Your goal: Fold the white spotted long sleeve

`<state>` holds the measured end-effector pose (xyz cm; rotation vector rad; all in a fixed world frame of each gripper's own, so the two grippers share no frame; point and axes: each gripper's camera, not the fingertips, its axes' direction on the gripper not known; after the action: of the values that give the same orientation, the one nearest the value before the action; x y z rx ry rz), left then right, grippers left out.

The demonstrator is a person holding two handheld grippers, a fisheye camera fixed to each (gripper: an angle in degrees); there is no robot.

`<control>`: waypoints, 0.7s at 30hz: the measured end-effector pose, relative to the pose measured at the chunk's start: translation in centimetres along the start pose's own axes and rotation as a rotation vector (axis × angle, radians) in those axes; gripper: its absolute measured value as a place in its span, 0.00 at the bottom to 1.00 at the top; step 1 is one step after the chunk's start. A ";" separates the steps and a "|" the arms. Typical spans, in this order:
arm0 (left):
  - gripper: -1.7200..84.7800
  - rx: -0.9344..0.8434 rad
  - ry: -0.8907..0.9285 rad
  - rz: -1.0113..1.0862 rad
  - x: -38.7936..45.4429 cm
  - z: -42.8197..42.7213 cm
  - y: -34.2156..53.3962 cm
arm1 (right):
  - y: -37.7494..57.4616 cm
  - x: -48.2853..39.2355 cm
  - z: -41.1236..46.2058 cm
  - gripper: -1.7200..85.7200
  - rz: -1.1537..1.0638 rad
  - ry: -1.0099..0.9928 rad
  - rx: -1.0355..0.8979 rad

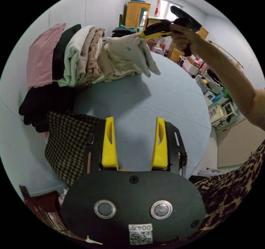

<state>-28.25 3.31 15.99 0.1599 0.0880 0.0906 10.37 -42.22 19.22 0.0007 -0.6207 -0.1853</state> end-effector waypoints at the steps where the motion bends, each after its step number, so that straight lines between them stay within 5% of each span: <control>1: 0.25 0.012 0.009 0.013 0.4 -0.2 -0.1 | 1.1 -0.6 -1.0 0.02 0.002 -0.028 0.015; 6: 0.23 0.052 0.077 0.181 5.5 0.0 -0.9 | 11.4 -3.2 -4.9 0.06 0.180 0.105 0.027; 11: 0.13 -0.242 0.217 0.314 9.5 10.0 0.0 | 20.5 -2.1 -3.9 0.08 0.362 0.269 -0.010; 21: 0.15 -0.263 0.246 0.299 7.3 9.0 3.1 | 29.6 -7.3 -4.3 0.18 0.219 0.431 0.103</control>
<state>-20.41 5.67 24.79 -0.1030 0.2957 0.4180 12.11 -12.05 13.14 0.0701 -0.1971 0.0605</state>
